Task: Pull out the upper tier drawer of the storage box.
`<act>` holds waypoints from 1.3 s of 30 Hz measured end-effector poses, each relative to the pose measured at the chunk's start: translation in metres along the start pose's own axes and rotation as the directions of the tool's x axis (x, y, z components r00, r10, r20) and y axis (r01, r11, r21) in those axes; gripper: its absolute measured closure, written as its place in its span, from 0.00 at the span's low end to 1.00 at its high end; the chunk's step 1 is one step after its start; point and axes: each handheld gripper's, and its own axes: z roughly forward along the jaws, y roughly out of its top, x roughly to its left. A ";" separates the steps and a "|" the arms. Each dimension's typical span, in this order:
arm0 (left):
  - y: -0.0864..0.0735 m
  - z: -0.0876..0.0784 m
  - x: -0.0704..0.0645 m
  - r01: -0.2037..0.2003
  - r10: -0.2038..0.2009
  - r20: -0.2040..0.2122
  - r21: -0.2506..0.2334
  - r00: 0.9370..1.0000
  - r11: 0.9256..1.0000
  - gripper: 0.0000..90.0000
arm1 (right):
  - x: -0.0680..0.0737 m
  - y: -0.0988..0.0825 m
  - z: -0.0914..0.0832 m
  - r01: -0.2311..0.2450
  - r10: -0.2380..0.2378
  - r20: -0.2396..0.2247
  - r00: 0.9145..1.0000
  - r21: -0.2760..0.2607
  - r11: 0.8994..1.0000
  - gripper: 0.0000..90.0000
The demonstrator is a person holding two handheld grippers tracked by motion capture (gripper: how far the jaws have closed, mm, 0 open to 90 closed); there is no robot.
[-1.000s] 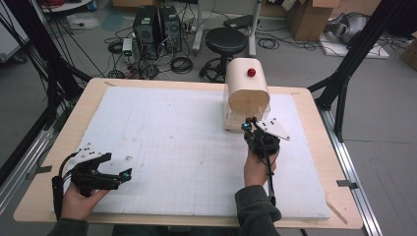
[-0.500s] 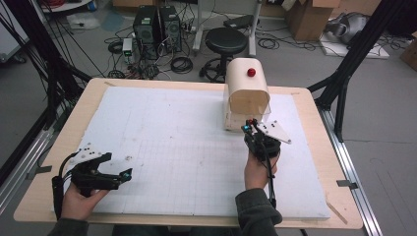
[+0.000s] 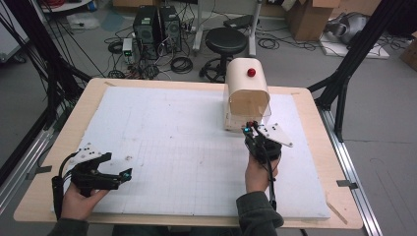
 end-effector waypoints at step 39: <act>0.001 -0.001 -0.001 -0.004 0.004 -0.002 -0.003 1.000 1.000 0.02 | 0.000 -0.007 -0.008 -0.012 0.012 -0.011 1.000 -0.007 1.000 0.73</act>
